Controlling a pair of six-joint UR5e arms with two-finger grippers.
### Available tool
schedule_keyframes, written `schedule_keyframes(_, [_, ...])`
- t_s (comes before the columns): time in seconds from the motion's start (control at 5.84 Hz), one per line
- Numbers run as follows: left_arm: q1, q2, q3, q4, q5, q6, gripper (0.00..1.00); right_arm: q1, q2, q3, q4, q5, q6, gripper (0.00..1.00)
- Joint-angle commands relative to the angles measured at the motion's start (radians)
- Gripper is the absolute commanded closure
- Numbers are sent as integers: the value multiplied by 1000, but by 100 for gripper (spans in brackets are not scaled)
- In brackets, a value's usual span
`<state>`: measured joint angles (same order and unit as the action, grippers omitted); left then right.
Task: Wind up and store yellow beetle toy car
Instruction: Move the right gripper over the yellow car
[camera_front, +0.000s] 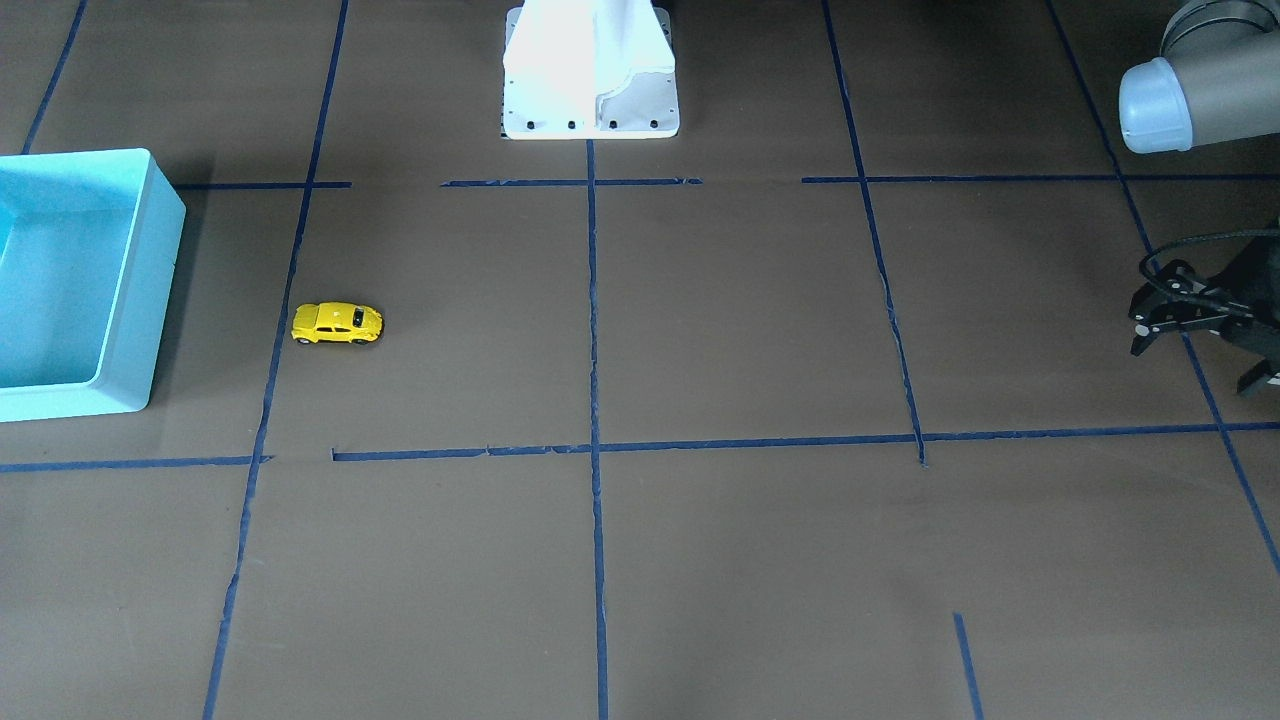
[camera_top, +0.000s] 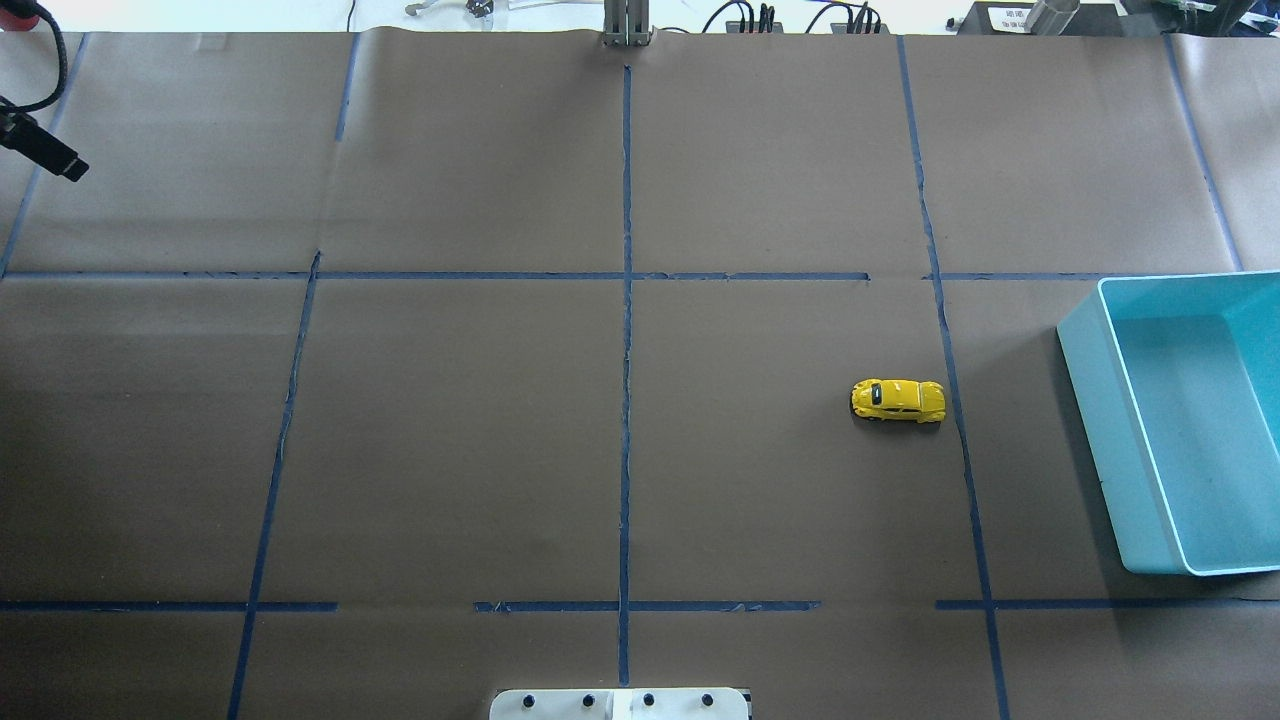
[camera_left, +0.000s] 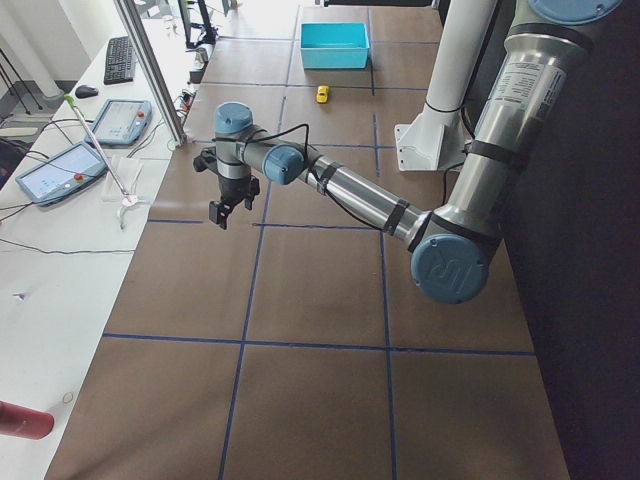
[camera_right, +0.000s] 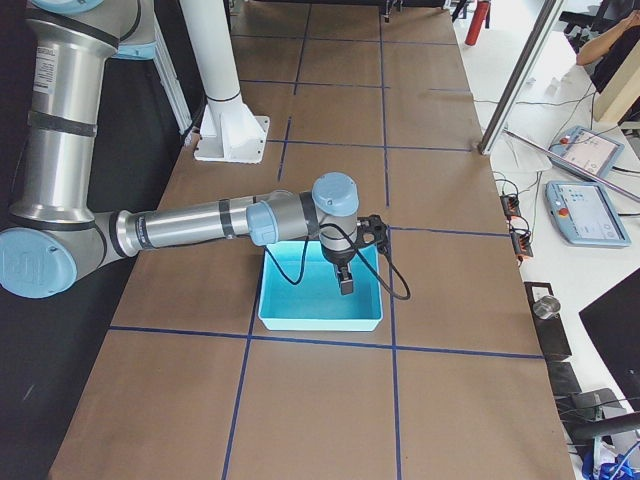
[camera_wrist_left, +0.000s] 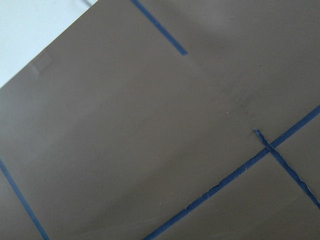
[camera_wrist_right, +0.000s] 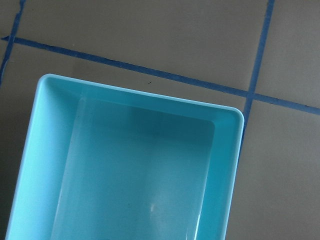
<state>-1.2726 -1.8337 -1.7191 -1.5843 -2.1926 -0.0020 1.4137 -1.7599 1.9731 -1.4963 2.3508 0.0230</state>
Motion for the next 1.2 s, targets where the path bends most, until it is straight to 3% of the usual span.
schedule_keyframes(0.0, [-106, 126, 36, 0, -16, -30, 0, -80, 46, 26, -1, -5, 0, 0])
schedule_keyframes(0.51, [-307, 268, 50, 4, -61, -30, 0, -339, 177, 47, -2, -88, 0, 0])
schedule_keyframes(0.68, [-351, 271, 76, 3, -62, -29, 0, -422, 225, 70, -4, -114, 0, 0])
schedule_keyframes(1.03, [-352, 271, 85, -9, -95, -29, 0, -586, 238, 147, -1, -224, -6, 0])
